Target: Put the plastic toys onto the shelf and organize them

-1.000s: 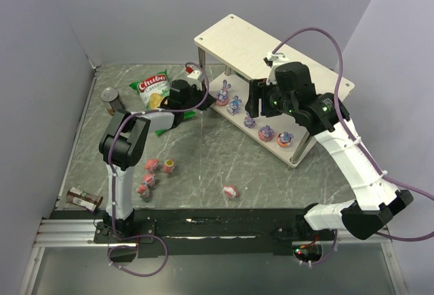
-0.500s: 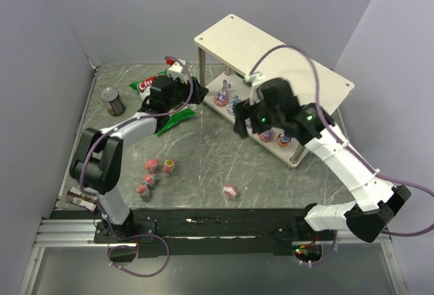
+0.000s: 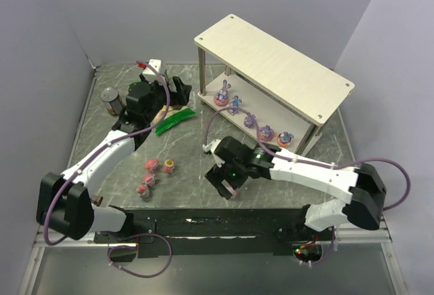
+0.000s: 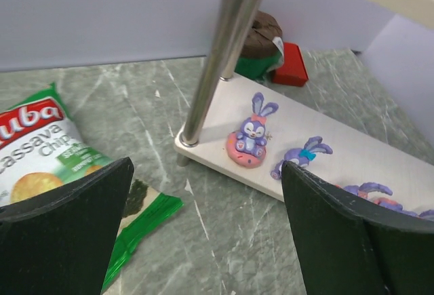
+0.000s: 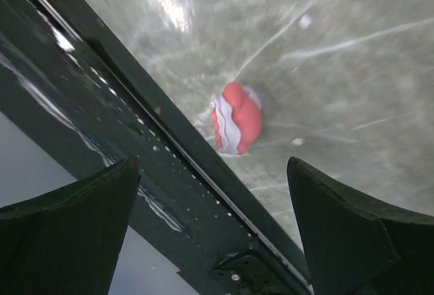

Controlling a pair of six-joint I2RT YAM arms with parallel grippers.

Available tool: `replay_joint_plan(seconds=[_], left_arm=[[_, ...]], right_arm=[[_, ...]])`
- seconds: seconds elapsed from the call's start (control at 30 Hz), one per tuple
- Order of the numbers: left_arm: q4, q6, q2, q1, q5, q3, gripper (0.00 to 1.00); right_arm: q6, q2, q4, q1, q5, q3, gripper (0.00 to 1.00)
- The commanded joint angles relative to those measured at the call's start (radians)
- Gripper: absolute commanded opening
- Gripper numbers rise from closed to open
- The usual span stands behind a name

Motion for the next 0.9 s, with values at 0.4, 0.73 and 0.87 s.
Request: replay_joint_plan(seconds=[0.4,0.73,0.87], left_arm=[[-0.074,-0.009,-0.180,-0.001,-0.041,-0.101,0.96],[-0.037,-0.008,-0.180,-0.001,0.020,-0.106,0.96],[-0.048,-0.014,-0.157,-0.001,0.029,-0.080,0.96]], right_arm=[[0.128,0.238,0.159,0.049,0.095,-0.069,0.77],[0.129,0.260,0.103,0.046,0.163,-0.054,0.34],[0.097,0.211,0.058,0.034,0.204,0.012,0.00]])
